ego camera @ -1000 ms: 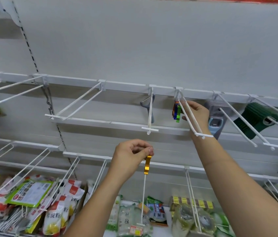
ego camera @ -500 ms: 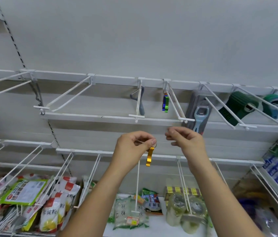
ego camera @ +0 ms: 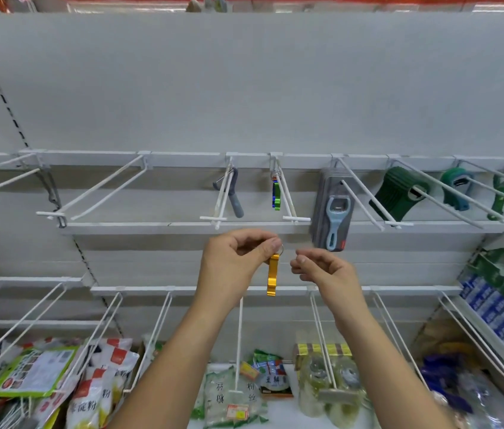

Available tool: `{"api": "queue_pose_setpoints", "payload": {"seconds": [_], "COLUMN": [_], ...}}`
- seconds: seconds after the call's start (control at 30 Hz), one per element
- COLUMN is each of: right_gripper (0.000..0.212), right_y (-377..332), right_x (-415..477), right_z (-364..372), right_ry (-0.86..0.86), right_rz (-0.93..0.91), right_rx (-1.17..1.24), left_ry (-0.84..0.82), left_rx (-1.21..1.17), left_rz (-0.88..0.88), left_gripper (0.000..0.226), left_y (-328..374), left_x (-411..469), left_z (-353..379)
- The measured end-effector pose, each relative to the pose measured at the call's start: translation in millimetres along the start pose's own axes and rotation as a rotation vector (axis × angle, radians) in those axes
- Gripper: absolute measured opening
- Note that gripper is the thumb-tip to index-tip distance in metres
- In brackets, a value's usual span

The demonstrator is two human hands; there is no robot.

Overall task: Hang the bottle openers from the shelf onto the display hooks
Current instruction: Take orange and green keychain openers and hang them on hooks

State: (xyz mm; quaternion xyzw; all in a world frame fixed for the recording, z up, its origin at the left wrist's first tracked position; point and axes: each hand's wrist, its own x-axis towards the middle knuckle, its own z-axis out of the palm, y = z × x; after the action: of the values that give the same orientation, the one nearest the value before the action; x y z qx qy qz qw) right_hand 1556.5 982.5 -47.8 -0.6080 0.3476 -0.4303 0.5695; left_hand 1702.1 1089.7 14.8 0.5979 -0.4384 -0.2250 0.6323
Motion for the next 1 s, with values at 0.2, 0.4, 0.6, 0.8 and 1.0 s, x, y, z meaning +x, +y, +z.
{"api": "queue_pose_setpoints", "payload": {"seconds": [0.2,0.4,0.6,0.8,1.0], "right_gripper": [0.014,0.014,0.015,0.014,0.015], "right_y": [4,12,15,18,20], "right_x": [-1,-1,-1,0,1], "right_z": [0,-1,-5,-7,-9], "right_ry": [-0.009,-0.022,-0.026,-0.027,-0.020], "right_rz": [0.012,0.036,0.043,0.050,0.057], "right_rx": [0.017,0.024,0.047,0.046,0.043], "left_ry": [0.050,0.078,0.077,0.063,0.047], "left_rx": [-0.072,-0.100,-0.101,-0.118,-0.157], "left_rz": [0.061,0.068,0.076,0.074,0.029], "left_gripper": [0.007,0.010,0.011,0.013,0.013], "left_y": [15,19,17,17,10], "left_x": [-2,4,9,15,19], "left_z": [4,14,24,25,25]}}
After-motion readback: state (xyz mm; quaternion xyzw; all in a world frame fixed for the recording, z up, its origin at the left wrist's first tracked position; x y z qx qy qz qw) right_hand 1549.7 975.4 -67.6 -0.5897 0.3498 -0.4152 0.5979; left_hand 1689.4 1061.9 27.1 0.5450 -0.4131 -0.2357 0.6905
